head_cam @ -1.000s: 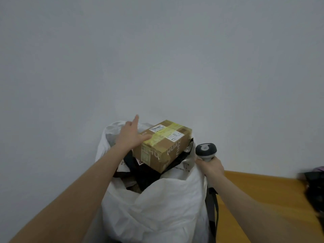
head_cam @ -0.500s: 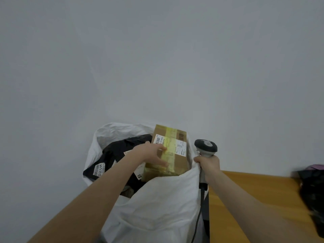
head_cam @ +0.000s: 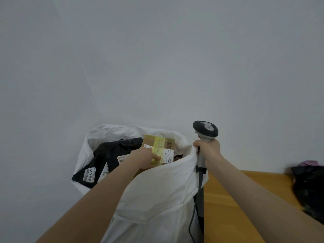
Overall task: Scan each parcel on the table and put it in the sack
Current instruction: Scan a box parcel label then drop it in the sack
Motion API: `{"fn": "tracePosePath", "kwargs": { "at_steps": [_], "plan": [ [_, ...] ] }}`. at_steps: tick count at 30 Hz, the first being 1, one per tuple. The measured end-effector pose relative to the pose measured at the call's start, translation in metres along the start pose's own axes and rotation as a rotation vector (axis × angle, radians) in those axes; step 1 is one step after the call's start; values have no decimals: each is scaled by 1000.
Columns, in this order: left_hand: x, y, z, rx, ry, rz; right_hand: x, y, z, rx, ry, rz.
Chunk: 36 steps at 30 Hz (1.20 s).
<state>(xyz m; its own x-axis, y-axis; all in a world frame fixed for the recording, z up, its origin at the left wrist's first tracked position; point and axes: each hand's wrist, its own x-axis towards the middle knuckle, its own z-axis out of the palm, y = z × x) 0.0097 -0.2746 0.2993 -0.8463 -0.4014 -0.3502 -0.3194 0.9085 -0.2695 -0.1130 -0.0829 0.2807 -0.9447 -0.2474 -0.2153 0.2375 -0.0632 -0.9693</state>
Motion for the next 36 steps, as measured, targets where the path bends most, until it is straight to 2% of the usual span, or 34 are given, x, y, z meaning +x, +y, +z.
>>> {"fn": "tracePosePath", "kwargs": {
  "at_steps": [3, 6, 14, 17, 21, 23, 27, 31, 34, 36],
  "plan": [
    [-1, 1, 3, -45, 0, -13, 1, 2, -9, -37, -59, 6],
    [2, -2, -6, -70, 83, -19, 6, -4, -17, -145, -155, 39],
    [18, -11, -38, -86, 141, -87, 49, -68, 5, -477, -161, -165],
    [29, -20, -48, -191, 234, -77, 60, -68, 31, -531, -202, -164],
    [62, -57, -53, -265, 409, -148, 81, -62, 64, -607, -224, -139],
    [87, -81, -54, -353, 439, -162, 95, -59, 80, -612, -226, -115],
    [150, -117, -49, -458, 343, -116, 124, -52, 109, -643, -212, -68],
    [211, -132, -35, -458, 192, -40, 145, -39, 133, -721, -225, -11],
    [236, -138, -24, -246, 72, -54, 154, -28, 144, -796, -229, 26],
    [243, -137, -18, -149, 111, -48, 157, -23, 149, -887, -217, 24]
  ]
}}
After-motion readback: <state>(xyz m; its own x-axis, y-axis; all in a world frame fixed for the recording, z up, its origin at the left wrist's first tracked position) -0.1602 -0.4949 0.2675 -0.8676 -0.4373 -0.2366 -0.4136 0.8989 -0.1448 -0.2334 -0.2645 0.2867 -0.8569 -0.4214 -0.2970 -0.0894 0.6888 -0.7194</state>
